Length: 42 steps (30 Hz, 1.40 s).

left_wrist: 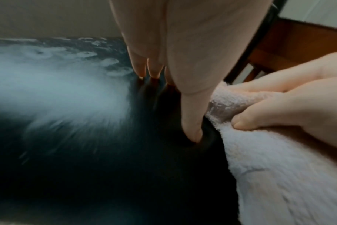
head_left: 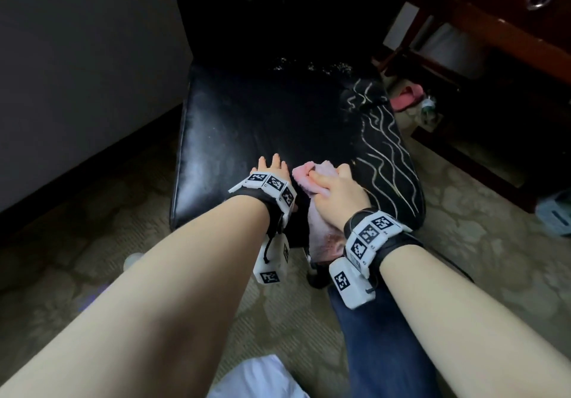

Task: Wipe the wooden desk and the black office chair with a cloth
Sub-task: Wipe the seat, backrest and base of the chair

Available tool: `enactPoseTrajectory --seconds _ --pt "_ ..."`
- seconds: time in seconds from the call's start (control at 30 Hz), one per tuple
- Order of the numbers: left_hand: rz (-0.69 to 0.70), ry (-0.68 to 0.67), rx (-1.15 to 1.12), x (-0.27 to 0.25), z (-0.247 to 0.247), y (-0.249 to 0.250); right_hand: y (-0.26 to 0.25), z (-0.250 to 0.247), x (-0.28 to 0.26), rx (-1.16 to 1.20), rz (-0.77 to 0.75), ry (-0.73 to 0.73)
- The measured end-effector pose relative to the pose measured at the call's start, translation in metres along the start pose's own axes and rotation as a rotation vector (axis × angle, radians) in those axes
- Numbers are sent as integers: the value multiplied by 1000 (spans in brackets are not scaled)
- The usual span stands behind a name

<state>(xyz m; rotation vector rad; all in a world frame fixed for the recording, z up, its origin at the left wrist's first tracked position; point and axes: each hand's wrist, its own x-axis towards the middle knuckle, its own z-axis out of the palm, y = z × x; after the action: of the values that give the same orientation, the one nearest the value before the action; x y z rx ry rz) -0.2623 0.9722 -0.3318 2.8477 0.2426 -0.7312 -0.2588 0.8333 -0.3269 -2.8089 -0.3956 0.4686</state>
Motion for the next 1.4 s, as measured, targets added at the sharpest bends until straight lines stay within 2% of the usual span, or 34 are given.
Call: enactPoseTrajectory --seconds 0.2,0.3,0.5,0.6,0.7,0.83,0.9,1.0,1.13,1.33,1.4 --pt "-87 14 -153 -12 17 25 29 13 -37 -31 -10 45" --pt "-65 6 -133 -10 21 27 44 16 -35 -53 30 107" --pt "-119 4 -105 -1 27 34 80 11 -26 105 334 280" --pt "-140 2 -116 5 26 36 73 16 -26 202 429 339" --pt "-109 -7 -68 8 26 31 48 30 -36 195 357 328" --pt "-118 27 -45 8 30 27 30 52 -54 167 36 256" --pt "-131 49 -44 9 32 28 40 48 -55 166 -2 230" --pt "-135 56 -36 11 36 26 57 42 -56 45 8 232" --pt "-128 44 -54 14 36 26 65 45 -57 105 180 337" --pt "-115 46 -93 17 39 26 65 45 -49 472 577 442" --pt "-112 41 -79 15 39 26 57 48 -50 531 662 445"
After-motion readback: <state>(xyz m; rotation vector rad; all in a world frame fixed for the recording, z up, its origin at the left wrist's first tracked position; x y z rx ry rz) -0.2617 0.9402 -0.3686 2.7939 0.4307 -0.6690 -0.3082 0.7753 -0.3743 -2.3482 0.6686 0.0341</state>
